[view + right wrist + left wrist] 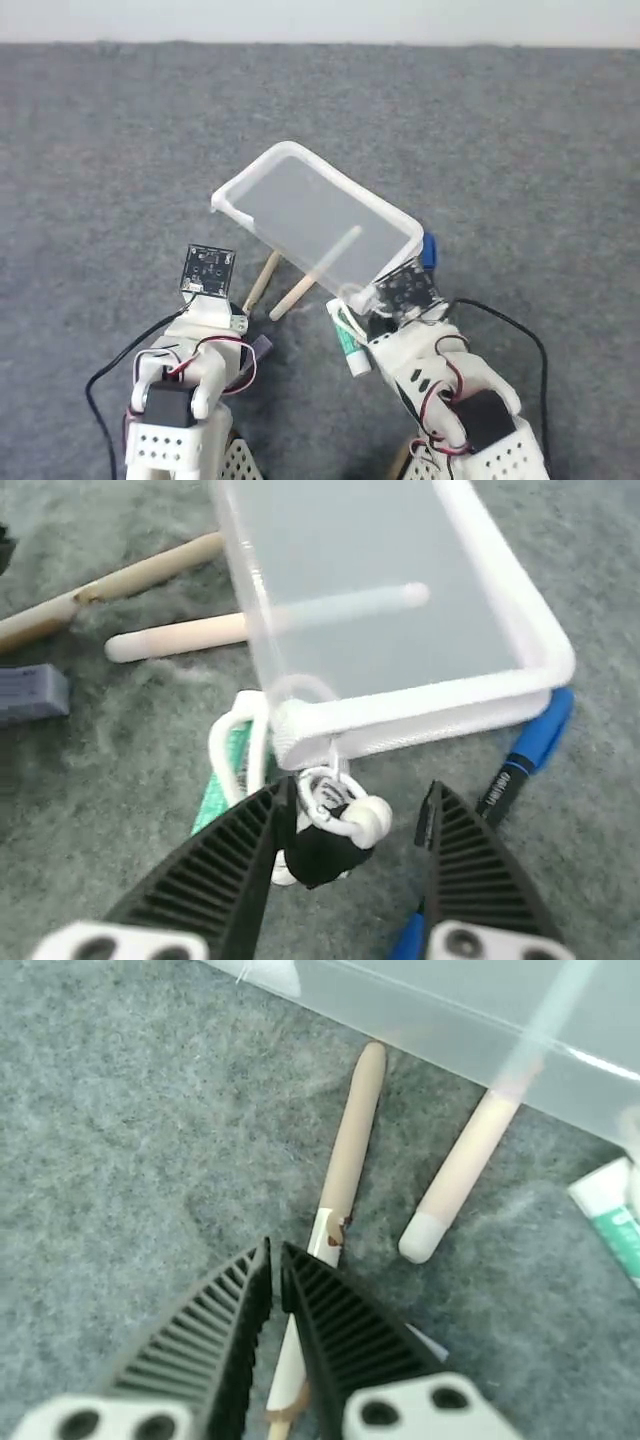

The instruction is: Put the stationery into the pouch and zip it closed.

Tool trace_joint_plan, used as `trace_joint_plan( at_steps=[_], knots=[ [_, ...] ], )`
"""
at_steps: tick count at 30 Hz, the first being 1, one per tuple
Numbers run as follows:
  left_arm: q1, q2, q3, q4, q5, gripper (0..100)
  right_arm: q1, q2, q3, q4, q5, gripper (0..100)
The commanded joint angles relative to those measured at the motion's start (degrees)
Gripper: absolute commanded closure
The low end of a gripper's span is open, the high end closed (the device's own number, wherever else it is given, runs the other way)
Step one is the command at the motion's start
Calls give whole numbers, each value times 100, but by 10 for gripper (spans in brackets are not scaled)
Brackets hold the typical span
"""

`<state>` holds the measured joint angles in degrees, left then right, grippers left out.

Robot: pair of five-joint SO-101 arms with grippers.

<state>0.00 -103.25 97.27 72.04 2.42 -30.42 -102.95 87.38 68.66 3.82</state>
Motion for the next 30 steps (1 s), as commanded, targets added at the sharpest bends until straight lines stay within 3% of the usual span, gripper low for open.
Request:
trace_joint_plan(
  at_steps=[1,12,18,30],
  knots=[
    [9,-123,-75,-9,-53,988,163,-31,-79,-92,-132,804],
    [9,-123,-75,-9,-53,988,127,-22,-53,-57,-132,810],
    [9,-123,-75,-9,-53,988,127,-22,-44,-101,343,935],
    [9,-123,-75,-9,-44,988,163,-57,-88,-92,721,991]
  ],
)
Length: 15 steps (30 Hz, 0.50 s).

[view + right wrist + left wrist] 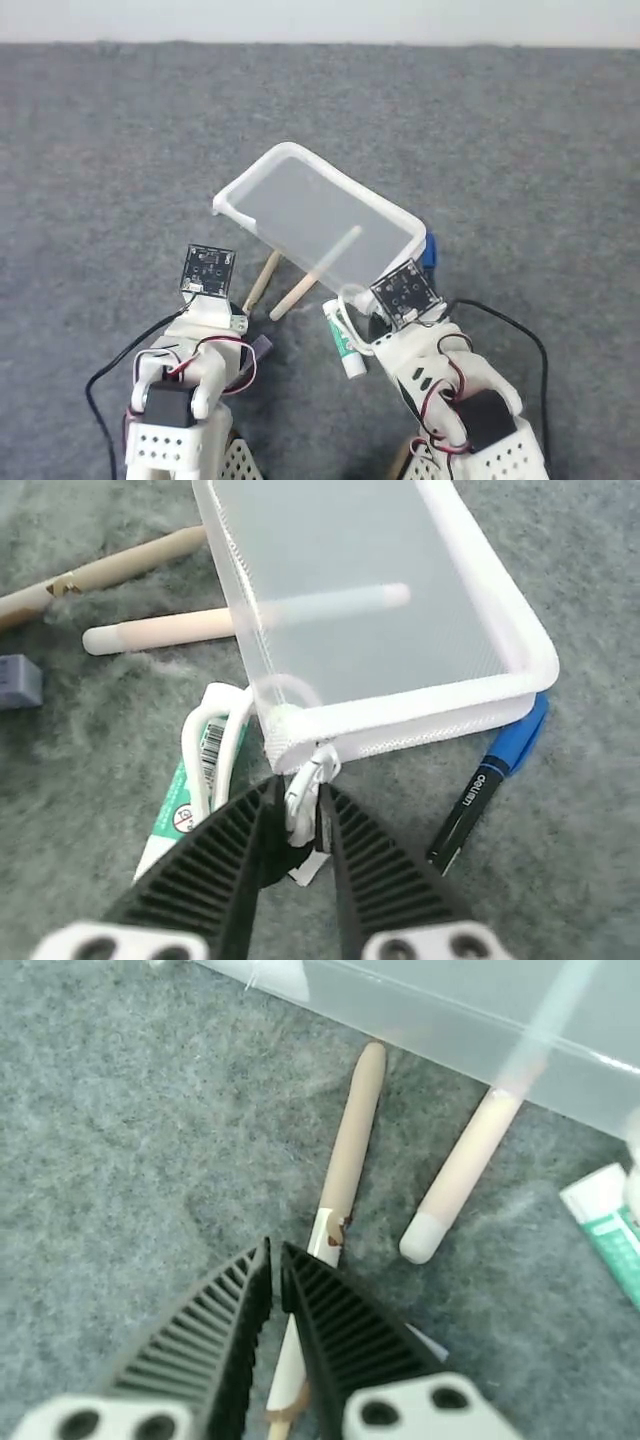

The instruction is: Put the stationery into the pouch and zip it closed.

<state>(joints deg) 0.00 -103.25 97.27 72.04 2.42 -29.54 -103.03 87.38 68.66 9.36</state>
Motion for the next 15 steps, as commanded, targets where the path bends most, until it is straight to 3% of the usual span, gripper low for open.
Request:
trace_joint_plan(
  at_steps=[1,8,15],
  knots=[
    [9,-123,-75,-18,-44,988,84,-84,-97,-110,202,991],
    [-18,-123,-75,-132,-35,988,48,-84,-422,-426,290,991],
    [0,-123,-75,-132,-35,988,48,-22,-404,-1516,536,991]
  ],
)
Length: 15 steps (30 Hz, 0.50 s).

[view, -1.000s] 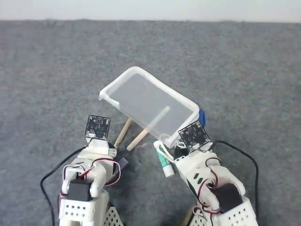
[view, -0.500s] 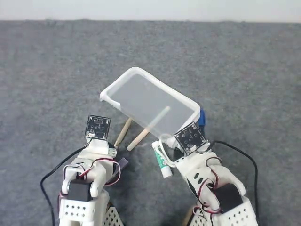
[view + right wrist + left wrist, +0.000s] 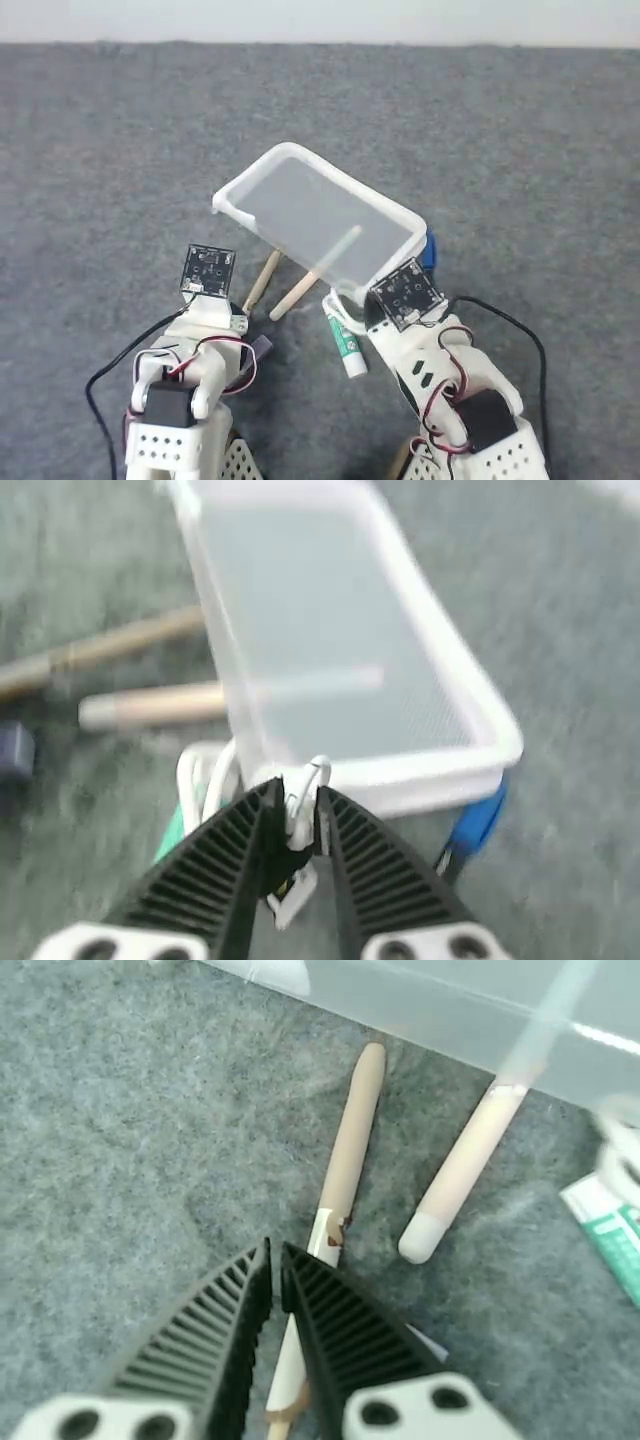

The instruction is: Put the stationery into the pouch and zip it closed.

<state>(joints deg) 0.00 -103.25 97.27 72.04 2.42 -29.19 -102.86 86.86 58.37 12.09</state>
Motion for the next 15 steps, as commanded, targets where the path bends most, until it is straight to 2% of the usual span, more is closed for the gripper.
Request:
trace_joint_plan(
  at_steps=[1,4,9,15],
  knots=[
    [0,-123,-75,-132,-35,988,13,-40,-352,-620,413,991],
    [-26,-123,-75,-158,-35,988,13,-40,-360,-971,738,991],
    [-53,-123,-75,-659,-18,988,-13,-40,-378,-1437,897,991],
    [-624,-123,-268,-1169,-35,988,-690,-40,-396,-1965,1371,992]
  ],
)
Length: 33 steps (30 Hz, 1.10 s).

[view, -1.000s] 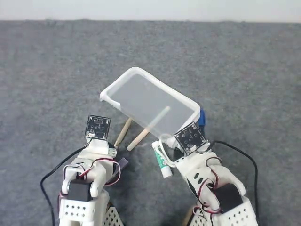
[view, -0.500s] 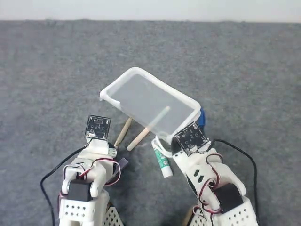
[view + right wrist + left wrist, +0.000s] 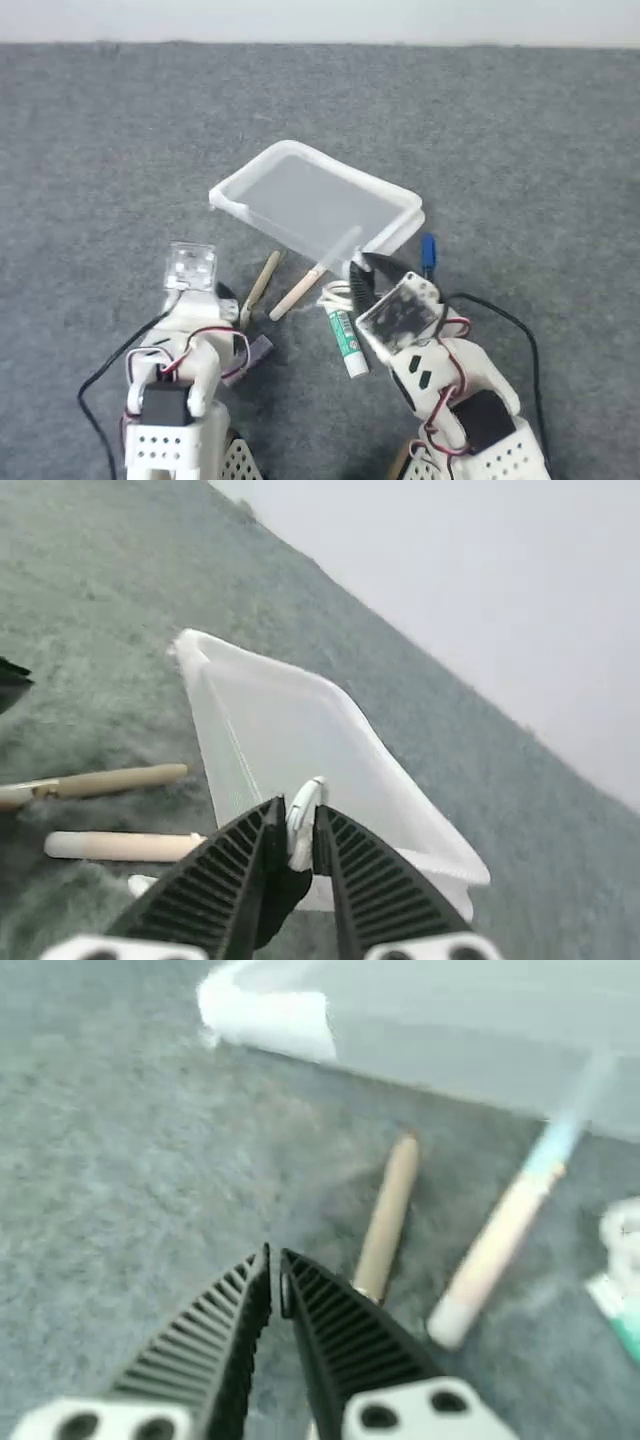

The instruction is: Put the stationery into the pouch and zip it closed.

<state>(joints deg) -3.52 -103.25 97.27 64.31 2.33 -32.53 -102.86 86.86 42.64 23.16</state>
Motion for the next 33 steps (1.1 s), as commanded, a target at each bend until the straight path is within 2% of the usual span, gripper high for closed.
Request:
trace_joint_plan(
  at_steps=[1,6,13,15,17,19,22,24,29,33],
  knots=[
    [-316,-123,-347,-404,-26,988,-479,-40,-387,-585,325,992],
    [-325,-132,-708,-800,-9,988,-655,-31,-360,-1455,448,992],
    [-290,-132,-1209,-1415,0,988,-673,-31,-352,-1886,404,992],
    [-290,-132,-1490,-1187,0,982,-681,-31,-299,-1886,352,991],
    [-290,-132,-1868,-756,0,934,-681,-48,-202,-1886,123,991],
    [-290,-132,-2308,-290,132,843,-681,-84,-105,-1886,-114,991],
    [-273,-132,-2809,229,905,684,-681,-101,-79,-1886,-334,991],
    [-18,-132,-2985,563,1187,618,-681,-101,-97,-1886,-369,991],
    [659,-123,-2809,642,1196,615,-681,-101,-44,-1877,-369,991],
    [387,-123,-2782,633,1222,615,-611,-84,-35,-1648,-360,991]
  ],
)
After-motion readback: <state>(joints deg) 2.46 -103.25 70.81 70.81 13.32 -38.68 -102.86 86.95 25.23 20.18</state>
